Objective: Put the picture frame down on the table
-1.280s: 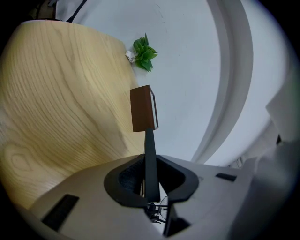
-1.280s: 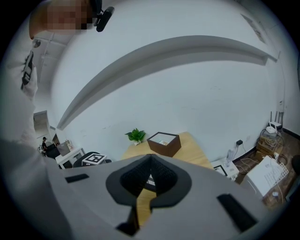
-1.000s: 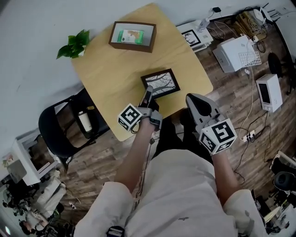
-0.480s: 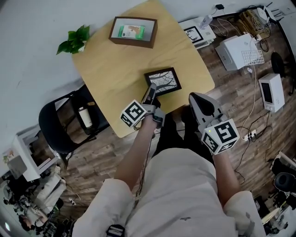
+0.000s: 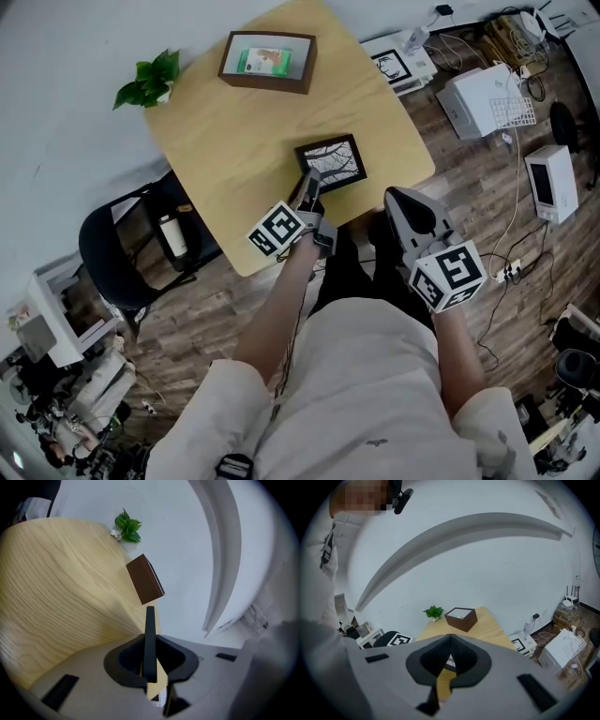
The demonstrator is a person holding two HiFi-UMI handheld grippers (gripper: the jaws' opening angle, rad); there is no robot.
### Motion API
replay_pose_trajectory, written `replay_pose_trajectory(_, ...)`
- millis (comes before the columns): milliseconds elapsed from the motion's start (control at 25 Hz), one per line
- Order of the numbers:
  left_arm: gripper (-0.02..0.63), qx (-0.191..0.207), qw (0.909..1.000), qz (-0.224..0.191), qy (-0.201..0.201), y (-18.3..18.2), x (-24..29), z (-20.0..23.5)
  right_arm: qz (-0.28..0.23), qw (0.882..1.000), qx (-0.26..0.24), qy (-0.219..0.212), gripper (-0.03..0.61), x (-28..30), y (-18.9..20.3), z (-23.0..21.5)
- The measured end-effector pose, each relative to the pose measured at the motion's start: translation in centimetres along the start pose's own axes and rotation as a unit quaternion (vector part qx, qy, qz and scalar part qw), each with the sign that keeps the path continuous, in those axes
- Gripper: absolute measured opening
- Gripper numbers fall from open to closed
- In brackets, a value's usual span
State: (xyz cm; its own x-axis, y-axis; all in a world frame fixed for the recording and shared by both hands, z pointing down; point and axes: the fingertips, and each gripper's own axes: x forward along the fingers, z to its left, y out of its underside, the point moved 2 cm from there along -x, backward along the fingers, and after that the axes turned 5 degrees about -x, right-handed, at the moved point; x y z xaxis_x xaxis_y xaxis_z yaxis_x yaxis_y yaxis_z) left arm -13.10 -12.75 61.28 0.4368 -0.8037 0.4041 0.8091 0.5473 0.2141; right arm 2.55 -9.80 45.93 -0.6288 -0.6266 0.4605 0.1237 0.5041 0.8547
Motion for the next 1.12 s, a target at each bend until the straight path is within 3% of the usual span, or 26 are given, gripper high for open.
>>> replay_pose_trajectory(480, 0.064, 0.112, 0.9927, 0.024, -0.039, 0.5, 0.0, 0.2, 0.003, 1.000, -0.002, -0.002, -0.002, 0.1, 0.0, 0.4)
replay_pose_trajectory(840, 0.081, 0.227, 0.9666, 0.044, -0.110, 0.1, -0.1, 1.5, 0.011, 1.000, -0.003, -0.002, -0.002, 0.4, 0.3, 0.8)
replay_pose_trajectory(1120, 0.097, 0.277, 0.9482, 0.050, -0.146, -0.6, 0.4, 2.4, 0.015, 1.000, -0.003, -0.002, -0.002, 0.9, 0.2, 0.9)
